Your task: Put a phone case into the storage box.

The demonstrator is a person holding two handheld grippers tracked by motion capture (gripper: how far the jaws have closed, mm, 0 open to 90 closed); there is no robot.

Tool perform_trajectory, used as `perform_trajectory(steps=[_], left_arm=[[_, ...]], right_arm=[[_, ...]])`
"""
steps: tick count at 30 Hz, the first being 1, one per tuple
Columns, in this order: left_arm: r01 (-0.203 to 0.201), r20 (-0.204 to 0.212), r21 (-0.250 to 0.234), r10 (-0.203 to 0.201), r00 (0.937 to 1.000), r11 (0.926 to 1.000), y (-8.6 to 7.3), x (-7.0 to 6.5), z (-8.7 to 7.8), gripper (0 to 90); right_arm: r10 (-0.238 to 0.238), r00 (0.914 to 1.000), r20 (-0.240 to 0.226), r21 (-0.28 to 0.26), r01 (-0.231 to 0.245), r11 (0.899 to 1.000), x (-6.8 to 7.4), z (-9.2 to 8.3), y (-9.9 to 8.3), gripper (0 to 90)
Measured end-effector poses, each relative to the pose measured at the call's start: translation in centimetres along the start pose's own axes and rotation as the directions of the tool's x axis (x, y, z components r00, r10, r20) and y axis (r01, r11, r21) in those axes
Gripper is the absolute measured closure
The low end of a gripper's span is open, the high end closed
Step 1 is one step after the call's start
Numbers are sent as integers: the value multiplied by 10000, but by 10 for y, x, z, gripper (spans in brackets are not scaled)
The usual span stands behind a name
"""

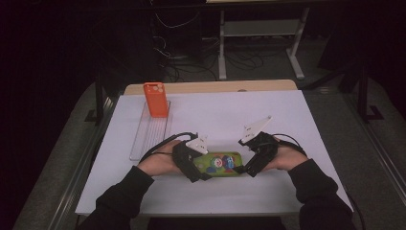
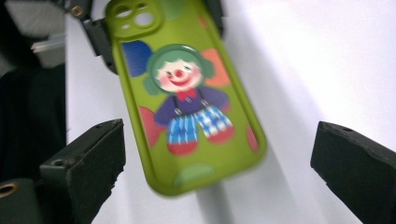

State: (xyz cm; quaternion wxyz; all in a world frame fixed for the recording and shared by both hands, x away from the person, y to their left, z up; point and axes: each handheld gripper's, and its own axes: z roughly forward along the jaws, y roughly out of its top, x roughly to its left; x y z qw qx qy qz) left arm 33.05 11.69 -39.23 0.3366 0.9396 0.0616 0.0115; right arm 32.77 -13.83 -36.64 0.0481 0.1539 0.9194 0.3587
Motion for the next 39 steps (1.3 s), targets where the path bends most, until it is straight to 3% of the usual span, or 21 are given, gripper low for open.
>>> perform_trajectory(steps=[3, 6, 7, 11, 13, 17, 18, 20, 22, 24, 28, 32, 34, 35, 39], left_arm=[[416, -325, -7, -416, 9986, 9991, -1, 2, -2, 149], [1002, -626, -197, -1012, 9929, 9948, -1, 3, -2, 148], [1148, -719, -193, -1159, 9907, 9932, 0, 3, -3, 148], [1650, -1207, -379, -1684, 9783, 9856, 1, 4, -6, 148], [1892, -1316, -574, -1953, 9719, 9803, 2, 5, -6, 148], [2160, -1566, -606, -2230, 9622, 9745, 2, 8, -8, 148], [2153, -1623, -601, -2223, 9614, 9747, 2, 8, -8, 148], [2195, -1738, -616, -2270, 9583, 9737, 3, 8, -8, 148], [2413, -1810, -816, -2525, 9505, 9670, 4, 7, -7, 148], [2416, -1846, -845, -2534, 9496, 9667, 4, 7, -7, 148], [2337, -1930, -786, -2448, 9502, 9691, 3, 9, -8, 148], [2601, -1918, -1065, -2765, 9417, 9597, 2, 11, -9, 148], [2701, -1902, -1152, -2881, 9385, 9559, 2, 10, -9, 148], [2598, -1917, -963, -2741, 9424, 9608, 1, 12, -10, 148], [2667, -1913, -1023, -2820, 9401, 9583, 0, 12, -8, 148]], right_arm=[[656, 9973, 344, -380, -642, 9972, -2, -6, -8, 23], [1345, 9870, 877, -755, -1280, 9889, -3, -10, -16, 17], [1725, 9813, 853, -909, -1648, 9821, -3, -11, -19, 15], [2375, 9593, 1531, -1125, -2218, 9686, -5, -11, -32, 7], [2760, 9479, 1590, -1267, -2576, 9579, -5, -12, -38, 1], [3219, 9303, 1758, -1567, -2964, 9421, -3, -13, -46, 1], [3394, 9218, 1871, -1726, -3093, 9352, -2, -13, -48, 1], [3598, 9126, 1943, -1922, -3243, 9262, 1, -12, -51, 1], [3700, 9062, 2046, -2153, -3271, 9201, 5, -11, -54, 0], [3731, 9033, 2117, -2245, -3266, 9181, 8, -9, -56, 0], [3849, 8854, 2605, -2405, -3266, 9140, 13, -3, -61, 0], [3899, 8753, 2859, -2513, -3242, 9120, 17, 4, -62, 0], [3982, 8746, 2766, -2566, -3321, 9077, 17, 8, -61, 0], [3941, 8745, 2828, -2549, -3276, 9098, 17, 9, -61, 0], [3864, 8765, 2871, -2554, -3187, 9128, 18, 12, -59, 0]])
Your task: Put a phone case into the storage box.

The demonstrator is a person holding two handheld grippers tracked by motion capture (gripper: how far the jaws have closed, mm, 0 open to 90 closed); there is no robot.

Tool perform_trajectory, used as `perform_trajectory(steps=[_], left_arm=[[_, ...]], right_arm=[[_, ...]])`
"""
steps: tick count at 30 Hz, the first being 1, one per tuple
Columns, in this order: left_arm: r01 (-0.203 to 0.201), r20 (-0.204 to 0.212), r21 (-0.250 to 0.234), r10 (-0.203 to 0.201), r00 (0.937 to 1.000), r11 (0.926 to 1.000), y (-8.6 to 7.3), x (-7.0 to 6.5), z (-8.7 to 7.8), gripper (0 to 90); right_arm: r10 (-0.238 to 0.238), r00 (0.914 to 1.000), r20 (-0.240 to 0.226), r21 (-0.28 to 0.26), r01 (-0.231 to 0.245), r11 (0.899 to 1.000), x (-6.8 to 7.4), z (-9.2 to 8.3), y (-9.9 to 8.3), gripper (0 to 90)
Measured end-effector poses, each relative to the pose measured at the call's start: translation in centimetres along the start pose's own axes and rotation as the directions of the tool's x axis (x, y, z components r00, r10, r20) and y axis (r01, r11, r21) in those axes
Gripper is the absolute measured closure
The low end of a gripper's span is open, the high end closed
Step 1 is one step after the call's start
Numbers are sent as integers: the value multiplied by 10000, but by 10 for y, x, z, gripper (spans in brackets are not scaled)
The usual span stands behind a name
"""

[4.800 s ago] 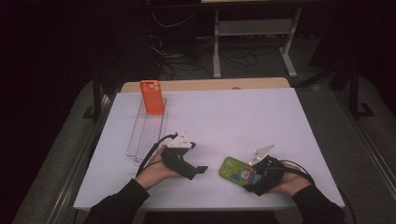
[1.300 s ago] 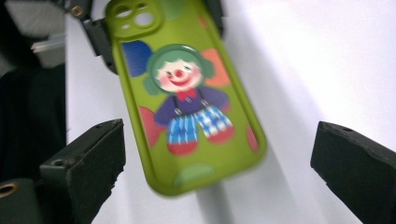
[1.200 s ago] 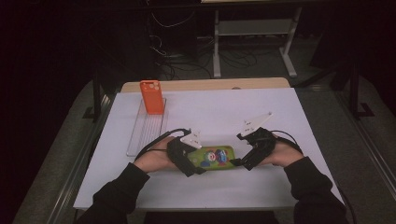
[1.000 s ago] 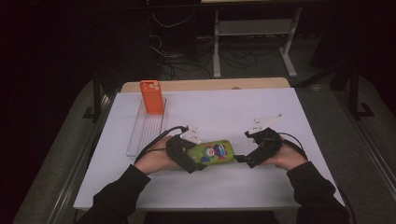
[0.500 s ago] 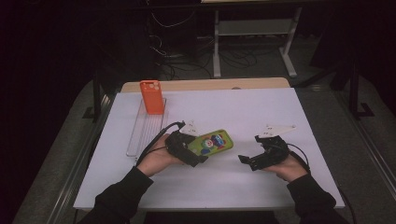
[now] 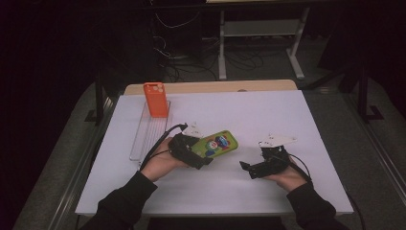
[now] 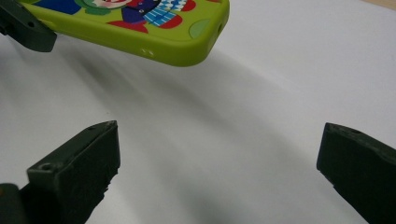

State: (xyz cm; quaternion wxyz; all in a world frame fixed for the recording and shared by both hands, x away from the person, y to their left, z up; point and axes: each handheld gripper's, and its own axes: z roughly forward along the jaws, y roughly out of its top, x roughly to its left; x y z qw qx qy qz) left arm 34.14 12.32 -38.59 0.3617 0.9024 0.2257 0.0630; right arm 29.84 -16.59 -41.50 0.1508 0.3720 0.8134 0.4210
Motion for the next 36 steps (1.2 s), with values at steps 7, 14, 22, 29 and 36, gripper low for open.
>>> perform_trajectory(steps=[7, 14, 22, 29, 36], left_arm=[[-11, 26, 79, 11, 10000, 10000, 0, 1, 0, 148], [66, 86, 37, -66, 9999, 10000, 0, 1, 1, 148], [11, 133, 67, -12, 9999, 10000, 0, 1, 0, 149], [-6, 142, 45, 5, 9999, 10000, 0, 0, 1, 148], [-122, 153, 40, 121, 9998, 9999, 0, 1, 1, 148]], right_arm=[[-325, 9986, 409, -119, 330, 9994, 3, 0, 0, 0], [-1409, 9848, 1014, -50, 1422, 9898, 8, 0, 1, 0], [-2317, 9577, 1706, -16, 2354, 9719, 15, 0, 2, 0], [-3595, 9019, 2396, 266, 3640, 9310, 24, 1, 2, 0], [-4719, 8275, 3043, 585, 4782, 8763, 32, 4, 1, 0]])
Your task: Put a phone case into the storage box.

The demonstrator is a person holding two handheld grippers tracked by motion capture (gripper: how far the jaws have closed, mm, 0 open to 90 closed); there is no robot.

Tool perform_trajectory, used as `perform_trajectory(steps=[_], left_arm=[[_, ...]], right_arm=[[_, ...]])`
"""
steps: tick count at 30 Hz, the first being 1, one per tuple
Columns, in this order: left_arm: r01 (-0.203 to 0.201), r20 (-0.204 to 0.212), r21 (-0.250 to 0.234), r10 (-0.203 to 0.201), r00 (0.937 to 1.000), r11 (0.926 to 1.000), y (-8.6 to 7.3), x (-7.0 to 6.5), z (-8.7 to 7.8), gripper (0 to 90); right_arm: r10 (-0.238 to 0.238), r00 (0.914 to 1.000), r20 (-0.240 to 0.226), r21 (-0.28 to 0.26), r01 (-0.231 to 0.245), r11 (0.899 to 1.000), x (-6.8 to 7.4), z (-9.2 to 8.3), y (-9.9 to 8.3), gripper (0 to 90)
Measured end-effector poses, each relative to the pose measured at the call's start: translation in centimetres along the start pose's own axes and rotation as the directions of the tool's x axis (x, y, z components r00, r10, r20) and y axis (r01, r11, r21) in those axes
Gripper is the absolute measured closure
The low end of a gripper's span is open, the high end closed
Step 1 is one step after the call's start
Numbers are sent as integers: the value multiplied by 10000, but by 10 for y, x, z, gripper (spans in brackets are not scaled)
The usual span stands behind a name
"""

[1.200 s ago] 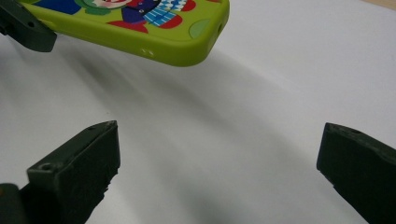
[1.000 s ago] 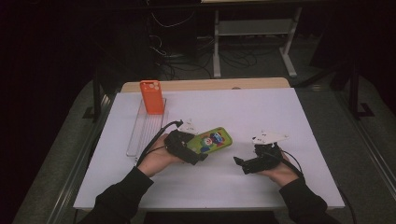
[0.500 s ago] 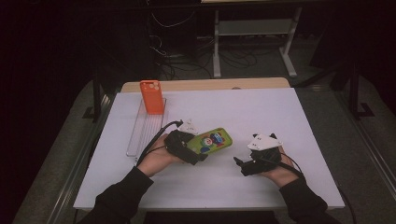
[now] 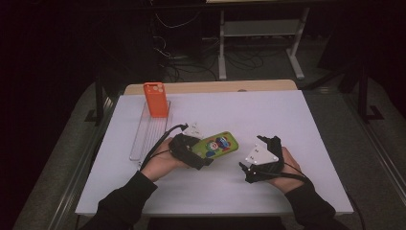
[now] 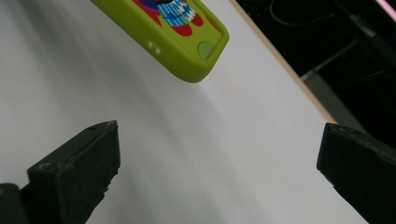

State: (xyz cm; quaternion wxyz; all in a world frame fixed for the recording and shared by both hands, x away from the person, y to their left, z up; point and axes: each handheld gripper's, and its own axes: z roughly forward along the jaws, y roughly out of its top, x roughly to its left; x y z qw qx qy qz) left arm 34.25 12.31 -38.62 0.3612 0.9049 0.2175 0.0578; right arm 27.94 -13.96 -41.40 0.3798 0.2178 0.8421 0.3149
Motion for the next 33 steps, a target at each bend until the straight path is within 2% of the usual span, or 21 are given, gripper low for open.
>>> perform_trajectory(steps=[3, 4, 8, 12, 16, 17, 19, 20, 21, 25, 26, 27, 28, 29, 30, 31, 32, 33], left_arm=[[-27, -20, -6, 27, 10000, 10000, 0, 0, 0, 148], [-29, -13, -11, 29, 10000, 10000, 0, 0, 0, 149], [35, 17, -124, -35, 10000, 9999, 0, -1, 1, 149], [-99, 0, -90, 99, 10000, 9999, 0, 0, 1, 149], [-49, -8, -86, 49, 10000, 10000, 0, -1, 1, 149], [-11, -14, -112, 11, 10000, 9999, 0, -1, 1, 149], [81, -12, -168, -81, 10000, 9998, 0, -2, 2, 149], [-11, -16, -87, 11, 10000, 10000, 0, -1, 2, 149], [140, 29, -159, -140, 9999, 9998, 0, -2, 3, 149], [51, 7, -56, -51, 10000, 10000, 0, -2, 1, 149], [75, 1, -83, -75, 10000, 9999, 0, -2, 2, 149], [0, -3, -23, 0, 10000, 10000, 0, -1, 1, 149], [-68, -12, 35, 68, 10000, 10000, 0, -1, 1, 149], [-53, -10, 16, 53, 10000, 10000, 0, -1, 1, 149], [-56, -40, 3, 56, 10000, 10000, 0, -1, 1, 149], [-19, -29, -39, 19, 10000, 10000, 0, -2, 1, 149], [-36, -35, -29, 36, 10000, 10000, 0, -2, 1, 149], [-20, -35, -51, 20, 10000, 10000, 0, -2, 1, 149]], right_arm=[[-525, 9982, 298, -54, 527, 9986, 3, -1, 2, 0], [-866, 9954, 409, -1, 867, 9962, 3, -1, 2, 0], [-1320, 9885, 733, -81, 1329, 9911, 7, -1, 4, 0], [-1734, 9790, 1072, -150, 1760, 9843, 12, -1, 7, 0], [-2143, 9676, 1339, -127, 2179, 9759, 16, -1, 8, 0], [-2370, 9600, 1492, -72, 2408, 9706, 17, -1, 8, 0], [-2608, 9523, 1584, -63, 2651, 9642, 18, -1, 9, 0], [-2908, 9413, 1714, -41, 2958, 9552, 18, 0, 9, 0], [-3104, 9354, 1692, -3, 3150, 9491, 19, 0, 9, 0], [-3534, 9155, 1924, 62, 3589, 9333, 21, 1, 10, 0], [-3782, 9036, 2013, 109, 3840, 9233, 21, 1, 10, 0], [-3890, 8969, 2106, 116, 3956, 9184, 22, 2, 11, 0], [-3936, 8937, 2154, 145, 4001, 9164, 23, 2, 11, 0], [-4116, 8831, 2253, 135, 4195, 9076, 24, 2, 11, 0], [-4074, 8846, 2271, 153, 4151, 9097, 26, 2, 12, 0], [-4310, 8687, 2440, 98, 4422, 8969, 26, 3, 13, 0], [-4306, 8670, 2509, 85, 4428, 8966, 27, 3, 13, 0], [-4416, 8594, 2577, 92, 4549, 8905, 28, 3, 14, 0]])
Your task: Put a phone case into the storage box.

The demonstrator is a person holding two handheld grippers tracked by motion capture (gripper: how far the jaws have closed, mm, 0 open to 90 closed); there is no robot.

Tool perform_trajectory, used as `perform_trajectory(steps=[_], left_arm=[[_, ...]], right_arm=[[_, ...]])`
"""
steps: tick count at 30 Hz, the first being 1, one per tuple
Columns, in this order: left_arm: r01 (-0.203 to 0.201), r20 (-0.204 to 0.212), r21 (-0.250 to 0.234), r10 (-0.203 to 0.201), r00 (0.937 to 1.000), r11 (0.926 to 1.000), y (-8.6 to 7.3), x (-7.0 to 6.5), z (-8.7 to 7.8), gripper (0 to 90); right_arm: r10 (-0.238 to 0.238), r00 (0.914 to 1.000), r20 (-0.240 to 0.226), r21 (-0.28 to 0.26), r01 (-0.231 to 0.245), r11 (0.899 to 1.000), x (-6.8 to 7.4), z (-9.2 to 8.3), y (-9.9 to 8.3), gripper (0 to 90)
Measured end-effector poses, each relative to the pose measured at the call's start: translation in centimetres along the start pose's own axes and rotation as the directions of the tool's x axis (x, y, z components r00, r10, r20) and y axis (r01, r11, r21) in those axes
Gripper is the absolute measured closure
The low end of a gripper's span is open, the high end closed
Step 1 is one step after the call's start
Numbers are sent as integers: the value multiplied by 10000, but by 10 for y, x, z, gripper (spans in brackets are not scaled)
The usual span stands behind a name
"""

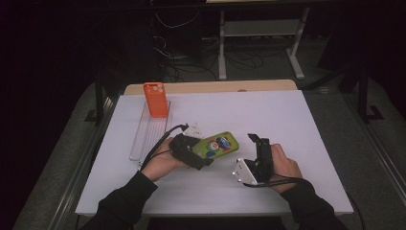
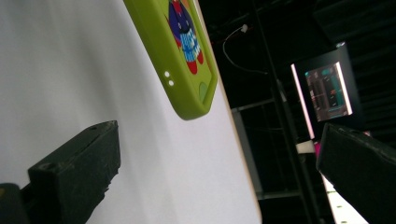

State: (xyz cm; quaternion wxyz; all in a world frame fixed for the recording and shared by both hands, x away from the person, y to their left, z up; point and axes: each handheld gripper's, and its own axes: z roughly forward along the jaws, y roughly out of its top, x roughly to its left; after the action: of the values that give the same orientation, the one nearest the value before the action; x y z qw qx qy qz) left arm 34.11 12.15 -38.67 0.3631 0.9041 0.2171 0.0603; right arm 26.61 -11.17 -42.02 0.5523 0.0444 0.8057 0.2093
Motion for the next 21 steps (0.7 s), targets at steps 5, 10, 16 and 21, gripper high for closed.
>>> perform_trajectory(steps=[5, 10, 16, 21], left_arm=[[-28, 34, -54, 28, 10000, 10000, 1, -1, 0, 149], [44, 66, -178, -42, 10000, 9998, 2, -3, 1, 149], [-158, 118, -115, 160, 9998, 9998, 6, -3, 1, 149], [-133, 140, -272, 136, 9998, 9995, 9, -5, 2, 149]], right_arm=[[-574, 9981, 237, -123, 577, 9983, 4, 2, 4, 0], [-1136, 9928, 387, -125, 1141, 9934, 8, 4, 8, 0], [-1342, 9898, 469, -91, 1348, 9908, 13, 5, 12, 0], [-1709, 9824, 750, -246, 1732, 9846, 15, 7, 14, 0]])
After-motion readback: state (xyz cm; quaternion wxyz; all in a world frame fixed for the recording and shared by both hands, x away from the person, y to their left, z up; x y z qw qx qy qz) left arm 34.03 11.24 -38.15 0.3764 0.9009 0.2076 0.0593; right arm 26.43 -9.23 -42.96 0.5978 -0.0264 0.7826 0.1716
